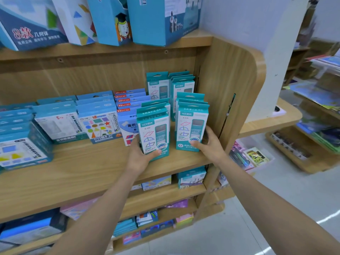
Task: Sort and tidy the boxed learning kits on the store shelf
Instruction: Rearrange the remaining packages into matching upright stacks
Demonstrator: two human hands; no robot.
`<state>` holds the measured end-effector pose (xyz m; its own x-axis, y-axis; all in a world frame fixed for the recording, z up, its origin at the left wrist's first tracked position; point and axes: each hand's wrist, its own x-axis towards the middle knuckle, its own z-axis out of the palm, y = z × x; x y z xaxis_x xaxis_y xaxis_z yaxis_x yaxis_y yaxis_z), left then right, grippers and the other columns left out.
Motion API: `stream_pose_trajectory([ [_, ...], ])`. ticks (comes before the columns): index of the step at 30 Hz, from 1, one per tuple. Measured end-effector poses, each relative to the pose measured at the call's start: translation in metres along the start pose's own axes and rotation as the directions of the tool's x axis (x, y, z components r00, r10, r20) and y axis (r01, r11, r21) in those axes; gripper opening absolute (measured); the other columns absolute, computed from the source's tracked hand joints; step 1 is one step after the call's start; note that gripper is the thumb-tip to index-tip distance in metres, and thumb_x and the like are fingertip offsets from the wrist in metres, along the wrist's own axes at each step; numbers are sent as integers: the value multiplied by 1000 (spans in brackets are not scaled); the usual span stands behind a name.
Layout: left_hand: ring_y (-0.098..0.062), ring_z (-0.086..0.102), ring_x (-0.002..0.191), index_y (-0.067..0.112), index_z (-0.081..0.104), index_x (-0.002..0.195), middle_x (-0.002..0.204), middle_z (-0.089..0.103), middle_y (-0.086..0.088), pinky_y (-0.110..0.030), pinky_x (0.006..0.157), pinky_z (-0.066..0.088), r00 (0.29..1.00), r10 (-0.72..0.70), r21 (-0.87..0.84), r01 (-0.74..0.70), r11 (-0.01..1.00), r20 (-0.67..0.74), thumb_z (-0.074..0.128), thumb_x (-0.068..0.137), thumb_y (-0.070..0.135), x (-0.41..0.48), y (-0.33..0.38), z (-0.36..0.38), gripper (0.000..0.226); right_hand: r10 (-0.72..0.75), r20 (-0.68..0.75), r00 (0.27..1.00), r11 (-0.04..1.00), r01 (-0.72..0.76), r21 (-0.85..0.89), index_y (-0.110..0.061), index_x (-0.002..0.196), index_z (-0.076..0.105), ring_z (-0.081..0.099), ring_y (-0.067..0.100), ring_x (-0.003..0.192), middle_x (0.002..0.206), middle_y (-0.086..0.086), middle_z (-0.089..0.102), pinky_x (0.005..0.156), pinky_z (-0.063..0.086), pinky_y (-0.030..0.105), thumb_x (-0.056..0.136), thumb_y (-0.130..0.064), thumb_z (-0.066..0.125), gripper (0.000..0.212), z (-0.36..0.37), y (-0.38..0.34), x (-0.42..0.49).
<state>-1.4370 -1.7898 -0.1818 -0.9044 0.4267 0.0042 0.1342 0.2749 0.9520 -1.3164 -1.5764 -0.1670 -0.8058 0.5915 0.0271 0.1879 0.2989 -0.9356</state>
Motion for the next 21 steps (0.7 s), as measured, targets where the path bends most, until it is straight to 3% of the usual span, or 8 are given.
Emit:
stream_pose_trajectory([
  [4,-13,58,108,22,41,136,127,58,2,-35,88,52,999,38,57,-37,998,-23,84,70,23,-5,-6,-3,78,5,-42,999,1000,-6,-17,-25,140,37,49,11,127,134,-7,56,106,44,42,84,-23,74,68,4,4,-3],
  [11,-18,61,104,23,37,140,124,62,1,-43,89,52,1000,-2,91,3,996,-16,83,71,18,-5,-6,-5,84,-20,-148,989,994,4,-108,-26,140,37,50,10,125,132,-7,58,100,48,46,83,-25,74,68,13,12,-11],
  [17,-18,61,106,27,41,133,122,63,4,-49,90,51,1000,-9,145,7,989,12,85,68,24,2,-3,-2,79,-23,-147,989,989,1,-150,-19,141,37,50,15,127,132,-2,58,101,48,44,88,-18,68,61,13,4,-3],
  [21,-16,61,104,23,41,137,124,62,3,-47,89,52,1000,5,173,-7,985,7,85,68,27,7,-1,1,82,12,-106,994,994,-23,-103,-20,142,32,51,7,120,129,-7,57,97,45,30,80,-13,76,77,17,-2,-5],
])
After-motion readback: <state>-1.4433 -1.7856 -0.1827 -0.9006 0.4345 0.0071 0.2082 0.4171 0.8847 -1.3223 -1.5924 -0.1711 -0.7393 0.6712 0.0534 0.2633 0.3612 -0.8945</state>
